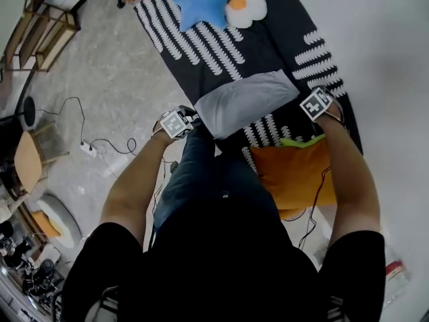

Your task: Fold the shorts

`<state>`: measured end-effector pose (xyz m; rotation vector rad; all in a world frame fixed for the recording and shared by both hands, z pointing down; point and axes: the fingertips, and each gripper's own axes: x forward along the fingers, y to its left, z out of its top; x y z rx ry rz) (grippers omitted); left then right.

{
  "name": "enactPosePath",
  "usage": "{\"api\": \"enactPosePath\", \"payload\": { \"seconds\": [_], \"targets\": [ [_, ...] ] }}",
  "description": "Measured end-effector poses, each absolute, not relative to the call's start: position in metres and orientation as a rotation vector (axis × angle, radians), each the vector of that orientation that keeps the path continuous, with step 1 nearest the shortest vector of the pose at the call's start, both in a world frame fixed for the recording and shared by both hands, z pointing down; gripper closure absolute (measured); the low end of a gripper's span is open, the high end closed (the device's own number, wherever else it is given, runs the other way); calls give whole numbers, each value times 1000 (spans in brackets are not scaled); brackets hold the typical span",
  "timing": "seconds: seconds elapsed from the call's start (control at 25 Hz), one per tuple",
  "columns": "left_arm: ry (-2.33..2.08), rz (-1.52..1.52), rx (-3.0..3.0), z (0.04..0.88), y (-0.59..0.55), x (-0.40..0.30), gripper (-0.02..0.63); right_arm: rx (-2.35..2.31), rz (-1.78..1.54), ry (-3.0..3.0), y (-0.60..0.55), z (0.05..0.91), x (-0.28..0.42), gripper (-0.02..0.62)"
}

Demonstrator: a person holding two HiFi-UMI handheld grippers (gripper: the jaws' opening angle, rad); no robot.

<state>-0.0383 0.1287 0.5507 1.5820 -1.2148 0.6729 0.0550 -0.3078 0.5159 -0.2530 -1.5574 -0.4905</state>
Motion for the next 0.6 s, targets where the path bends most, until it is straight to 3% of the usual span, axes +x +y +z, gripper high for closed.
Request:
{"api": "enactPosePath", "payload": {
  "seconds": [0.6],
  "targets": [
    [-1531, 589, 1628, 352, 20, -112, 428, 407, 108, -2123, -342, 297, 116, 330]
  ]
}}
